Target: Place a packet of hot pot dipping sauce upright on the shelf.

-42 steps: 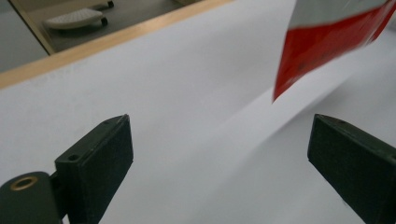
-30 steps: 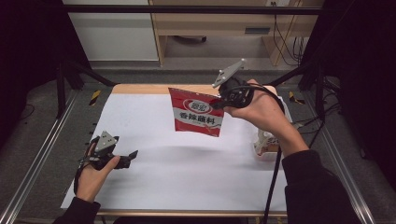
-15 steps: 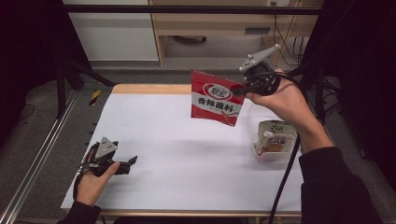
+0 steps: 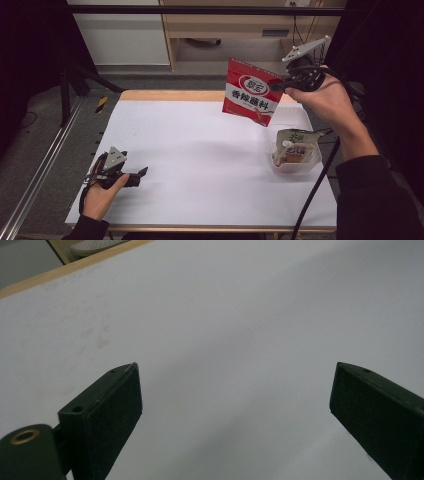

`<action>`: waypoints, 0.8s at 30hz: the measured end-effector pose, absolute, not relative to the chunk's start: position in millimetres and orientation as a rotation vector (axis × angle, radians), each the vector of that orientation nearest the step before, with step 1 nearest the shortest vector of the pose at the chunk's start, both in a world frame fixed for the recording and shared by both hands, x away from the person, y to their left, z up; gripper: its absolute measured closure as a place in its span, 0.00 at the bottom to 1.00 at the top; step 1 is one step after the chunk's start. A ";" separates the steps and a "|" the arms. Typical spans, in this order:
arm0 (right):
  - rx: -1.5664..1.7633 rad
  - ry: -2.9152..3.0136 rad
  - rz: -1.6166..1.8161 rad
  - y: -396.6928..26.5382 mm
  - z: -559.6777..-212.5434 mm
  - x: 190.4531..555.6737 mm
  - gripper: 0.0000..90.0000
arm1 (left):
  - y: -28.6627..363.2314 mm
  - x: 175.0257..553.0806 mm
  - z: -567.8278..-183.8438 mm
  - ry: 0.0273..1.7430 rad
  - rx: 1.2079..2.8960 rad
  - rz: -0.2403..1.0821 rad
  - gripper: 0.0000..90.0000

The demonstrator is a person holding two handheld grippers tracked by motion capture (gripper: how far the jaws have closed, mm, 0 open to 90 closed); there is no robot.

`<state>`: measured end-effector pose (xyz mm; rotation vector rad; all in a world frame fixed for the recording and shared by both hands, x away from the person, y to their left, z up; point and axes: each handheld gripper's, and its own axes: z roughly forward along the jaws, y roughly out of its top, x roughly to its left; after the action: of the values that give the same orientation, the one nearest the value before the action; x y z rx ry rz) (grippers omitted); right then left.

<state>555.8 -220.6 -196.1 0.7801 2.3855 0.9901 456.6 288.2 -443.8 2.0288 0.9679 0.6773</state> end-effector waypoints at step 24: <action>0.905 2.277 0.960 -274.1 -205.2 569.4 1.00 | 291.3 455.7 -444.6 0.965 2.036 0.684 0.07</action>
<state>569.4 -274.1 -205.2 0.9055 2.2774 0.9601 455.7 291.3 -444.6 2.0357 0.9653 0.6835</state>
